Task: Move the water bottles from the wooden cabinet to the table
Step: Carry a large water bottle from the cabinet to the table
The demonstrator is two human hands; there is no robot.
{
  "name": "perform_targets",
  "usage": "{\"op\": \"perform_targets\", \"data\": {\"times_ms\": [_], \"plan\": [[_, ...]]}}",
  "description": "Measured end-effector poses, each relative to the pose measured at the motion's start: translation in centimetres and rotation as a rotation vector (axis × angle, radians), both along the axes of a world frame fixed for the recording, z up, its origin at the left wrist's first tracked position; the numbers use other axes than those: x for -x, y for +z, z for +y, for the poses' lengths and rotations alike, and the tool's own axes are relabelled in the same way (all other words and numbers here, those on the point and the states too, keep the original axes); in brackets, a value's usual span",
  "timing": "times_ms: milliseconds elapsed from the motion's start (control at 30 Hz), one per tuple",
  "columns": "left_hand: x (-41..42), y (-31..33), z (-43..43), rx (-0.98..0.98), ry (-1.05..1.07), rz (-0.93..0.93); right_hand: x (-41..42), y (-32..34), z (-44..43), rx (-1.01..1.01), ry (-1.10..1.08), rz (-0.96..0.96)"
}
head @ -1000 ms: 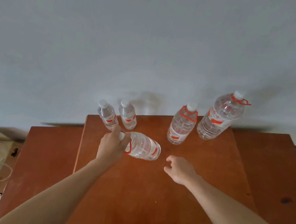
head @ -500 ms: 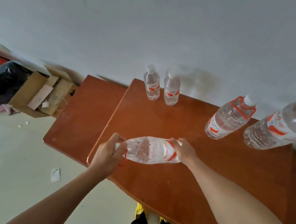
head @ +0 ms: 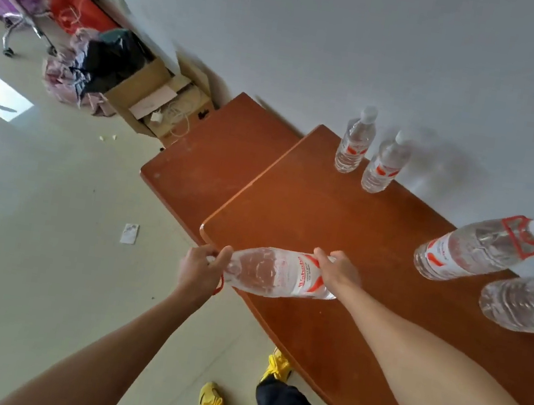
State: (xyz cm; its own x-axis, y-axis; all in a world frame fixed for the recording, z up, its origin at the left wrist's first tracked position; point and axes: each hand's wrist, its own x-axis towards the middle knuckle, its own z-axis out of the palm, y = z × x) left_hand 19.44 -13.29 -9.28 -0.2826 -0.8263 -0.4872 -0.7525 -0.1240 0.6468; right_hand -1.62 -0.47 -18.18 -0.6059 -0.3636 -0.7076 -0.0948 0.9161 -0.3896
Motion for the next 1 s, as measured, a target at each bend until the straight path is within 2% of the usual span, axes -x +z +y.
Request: {"op": "perform_targets", "data": {"times_ms": [133,400,733,933,1000], "plan": [[-7.1,0.9,-0.1,0.001,0.160,0.006,-4.8,1.7,-2.9,-0.023,0.166,-0.015],[-26.2,5.1,1.3,0.105,0.510,0.023,-20.8,6.8,-11.2,0.074,0.558,0.035],[-54.0,11.3,4.9,0.320,0.829,0.034,-49.5,12.2,-16.6,0.203,1.012,0.053],[-68.9,11.0,7.9,0.351,1.125,0.051,-66.6,14.4,-20.0,0.242,1.281,0.039],[-70.9,10.6,8.0,0.351,1.156,0.028,-69.1,14.6,-20.9,0.270,1.320,0.051]]}}
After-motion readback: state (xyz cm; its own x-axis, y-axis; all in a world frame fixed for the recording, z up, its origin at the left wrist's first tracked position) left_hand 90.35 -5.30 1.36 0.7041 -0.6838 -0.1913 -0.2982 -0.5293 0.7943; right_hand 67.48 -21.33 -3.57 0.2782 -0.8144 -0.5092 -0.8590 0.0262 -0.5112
